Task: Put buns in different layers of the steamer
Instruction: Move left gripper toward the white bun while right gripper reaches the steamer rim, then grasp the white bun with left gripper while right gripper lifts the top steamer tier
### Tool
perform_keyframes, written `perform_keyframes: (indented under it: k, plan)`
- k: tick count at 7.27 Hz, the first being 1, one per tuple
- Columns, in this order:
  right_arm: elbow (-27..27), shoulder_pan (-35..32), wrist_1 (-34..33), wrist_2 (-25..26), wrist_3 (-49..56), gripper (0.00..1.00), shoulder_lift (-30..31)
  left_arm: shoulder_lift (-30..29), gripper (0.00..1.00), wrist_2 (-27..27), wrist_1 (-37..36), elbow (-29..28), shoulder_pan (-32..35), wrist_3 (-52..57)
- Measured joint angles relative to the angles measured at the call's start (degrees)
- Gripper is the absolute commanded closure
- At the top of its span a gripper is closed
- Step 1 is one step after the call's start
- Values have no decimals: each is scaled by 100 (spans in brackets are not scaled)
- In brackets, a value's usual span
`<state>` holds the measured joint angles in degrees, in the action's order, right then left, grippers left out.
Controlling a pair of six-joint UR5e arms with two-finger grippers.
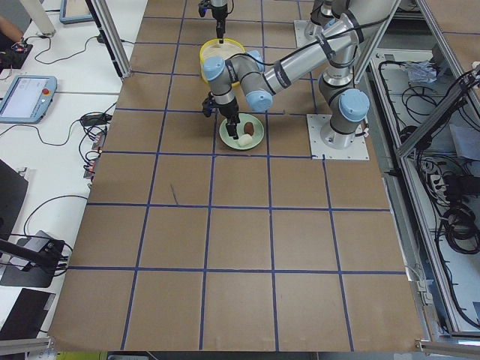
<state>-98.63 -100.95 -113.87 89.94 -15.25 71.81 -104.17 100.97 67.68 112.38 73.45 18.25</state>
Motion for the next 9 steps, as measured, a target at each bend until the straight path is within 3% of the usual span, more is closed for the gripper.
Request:
perform_keyframes:
  k: [1,3,5,6,7,9]
  plan:
    - [-26,-7,-3,10,-19,87,-3,-124,11,2,-48,23,-6,2]
    - [-129,-7,-21,-3,-59,92,8,-247,37,14,-75,154,-13,1]
    - [-149,-2,-30,35,-92,92,31,-265,77,17,-74,226,-20,-17]
    - [-116,7,-27,59,-96,92,85,-262,86,13,-72,231,-25,-32]
    - [-69,42,40,64,-84,92,224,-246,87,12,-83,203,-29,-45]
    - [61,479,322,48,288,90,540,-32,99,9,-126,-91,-18,-70]
